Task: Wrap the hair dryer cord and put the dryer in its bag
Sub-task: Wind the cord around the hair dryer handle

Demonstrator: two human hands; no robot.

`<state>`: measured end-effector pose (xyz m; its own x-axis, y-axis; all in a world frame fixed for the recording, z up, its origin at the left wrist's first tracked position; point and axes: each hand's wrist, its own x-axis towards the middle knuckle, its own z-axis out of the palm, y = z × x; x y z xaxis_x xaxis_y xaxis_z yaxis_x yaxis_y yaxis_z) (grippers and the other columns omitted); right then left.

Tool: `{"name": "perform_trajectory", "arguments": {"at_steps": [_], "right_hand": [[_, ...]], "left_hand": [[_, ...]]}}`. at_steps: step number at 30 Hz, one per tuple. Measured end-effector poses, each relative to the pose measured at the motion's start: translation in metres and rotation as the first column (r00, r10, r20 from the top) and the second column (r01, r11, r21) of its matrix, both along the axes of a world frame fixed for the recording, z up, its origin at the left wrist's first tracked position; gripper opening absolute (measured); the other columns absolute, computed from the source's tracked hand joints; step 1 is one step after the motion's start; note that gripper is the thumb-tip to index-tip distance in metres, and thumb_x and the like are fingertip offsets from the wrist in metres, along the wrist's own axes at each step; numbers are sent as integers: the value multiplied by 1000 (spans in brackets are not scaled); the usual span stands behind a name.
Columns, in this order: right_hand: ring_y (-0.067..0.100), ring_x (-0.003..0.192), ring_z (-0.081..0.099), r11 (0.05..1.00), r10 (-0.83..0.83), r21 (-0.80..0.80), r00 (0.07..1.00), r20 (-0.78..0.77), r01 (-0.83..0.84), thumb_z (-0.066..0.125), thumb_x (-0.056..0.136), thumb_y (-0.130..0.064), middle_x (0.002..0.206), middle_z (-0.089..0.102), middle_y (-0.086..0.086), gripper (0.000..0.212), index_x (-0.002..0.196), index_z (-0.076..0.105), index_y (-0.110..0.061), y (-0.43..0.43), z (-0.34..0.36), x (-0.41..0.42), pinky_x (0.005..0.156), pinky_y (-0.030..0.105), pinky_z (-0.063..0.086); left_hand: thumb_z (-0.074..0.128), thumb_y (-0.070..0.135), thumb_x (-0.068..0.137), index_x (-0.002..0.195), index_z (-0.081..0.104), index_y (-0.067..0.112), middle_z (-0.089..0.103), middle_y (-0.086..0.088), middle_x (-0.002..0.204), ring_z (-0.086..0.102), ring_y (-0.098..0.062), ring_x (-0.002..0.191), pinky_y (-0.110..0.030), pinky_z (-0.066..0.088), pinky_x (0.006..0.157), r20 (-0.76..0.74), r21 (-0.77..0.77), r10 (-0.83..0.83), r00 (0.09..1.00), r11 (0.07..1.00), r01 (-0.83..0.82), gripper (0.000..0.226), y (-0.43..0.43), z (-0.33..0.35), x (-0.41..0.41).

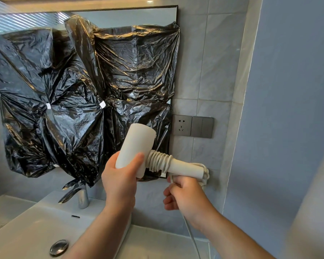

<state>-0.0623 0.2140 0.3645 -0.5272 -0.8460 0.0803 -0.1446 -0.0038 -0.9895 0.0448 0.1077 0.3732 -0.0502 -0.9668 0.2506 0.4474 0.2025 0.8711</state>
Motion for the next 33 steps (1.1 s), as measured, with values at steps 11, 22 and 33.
{"name": "perform_trajectory", "arguments": {"at_steps": [11, 22, 33], "right_hand": [[27, 45, 62, 966, 32, 224, 799, -601, 130, 50, 83, -18, 53, 57, 6, 24, 61, 56, -9, 13, 26, -11, 54, 43, 57], [12, 77, 68, 987, 160, 100, 719, -677, -125, 62, 87, -7, 75, 68, -5, 28, 78, 61, -33, 16, 61, -30, 76, 34, 54], [6, 41, 43, 914, 370, -68, 890, -265, -401, 70, 73, -16, 54, 59, -3, 6, 72, 66, -13, 13, 72, -35, 39, 17, 35]], "left_hand": [[80, 50, 52, 111, 62, 41, 67, 16, 102, 65, -12, 94, -47, 59, 77, 207, -421, 224, 952, 899, -120, 63, 9, 4, 11], [86, 40, 47, 96, 71, 36, 72, 4, 89, 69, -16, 80, -43, 62, 58, 302, -327, -52, 952, 932, 154, 51, -16, 8, 29], [81, 35, 48, 107, 68, 12, 70, -14, 98, 64, -31, 83, -53, 53, 75, 107, -77, -417, 903, 902, 426, 65, -25, 20, 46]]}}
